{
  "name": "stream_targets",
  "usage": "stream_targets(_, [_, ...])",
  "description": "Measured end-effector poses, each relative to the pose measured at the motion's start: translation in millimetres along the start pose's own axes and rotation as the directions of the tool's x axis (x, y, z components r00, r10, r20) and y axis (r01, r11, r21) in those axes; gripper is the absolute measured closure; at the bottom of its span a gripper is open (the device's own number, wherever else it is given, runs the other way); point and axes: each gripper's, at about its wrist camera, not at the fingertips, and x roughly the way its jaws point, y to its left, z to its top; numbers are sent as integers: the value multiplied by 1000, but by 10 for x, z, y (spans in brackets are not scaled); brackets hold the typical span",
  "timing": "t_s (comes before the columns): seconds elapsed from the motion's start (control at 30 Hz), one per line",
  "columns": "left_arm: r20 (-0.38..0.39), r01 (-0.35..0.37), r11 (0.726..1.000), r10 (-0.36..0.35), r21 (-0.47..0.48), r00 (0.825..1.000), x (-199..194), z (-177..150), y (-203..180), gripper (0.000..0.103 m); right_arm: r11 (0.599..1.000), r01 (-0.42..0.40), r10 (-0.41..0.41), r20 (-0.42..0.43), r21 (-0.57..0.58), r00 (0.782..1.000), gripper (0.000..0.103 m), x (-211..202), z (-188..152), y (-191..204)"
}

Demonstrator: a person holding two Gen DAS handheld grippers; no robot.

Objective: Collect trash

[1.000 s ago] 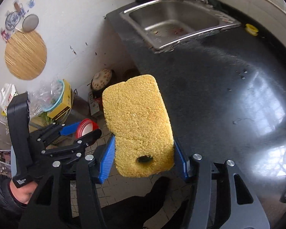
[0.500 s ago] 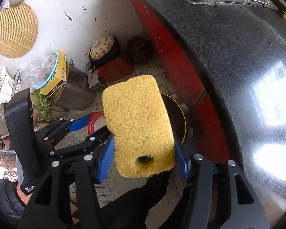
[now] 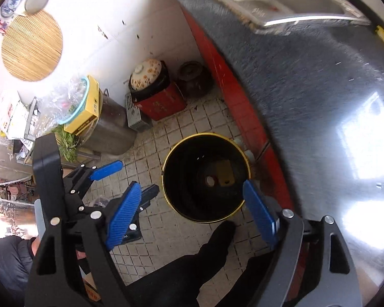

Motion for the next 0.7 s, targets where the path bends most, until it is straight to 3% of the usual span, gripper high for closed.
stream_targets(0.13, [42,-26,997,23,73,999,-293,95,-266,15,1000,11,-13,92,29,996,21,-596,-161,-184])
stream_targets(0.23, [100,-15,989,0,146,995,-579,239,-629,11,995,61,-74,180,76,981,17,-1112,-364,-447])
stream_targets(0.4, [141,73,953,-119,295,983,-875,521,-1482,9,946,172,-253,294,273,922,16,-2043,-943,-1178])
stream_targets(0.53, [119,146,865,-229,480,966,-989,659,-2482,9,856,217,-394,322,469,861,16,-2636,-1577,-1753])
stream_targets(0.7, [54,234,736,-345,635,937,-1117,557,-3633,9,684,263,-576,282,681,767,16,-3288,-2515,-2361])
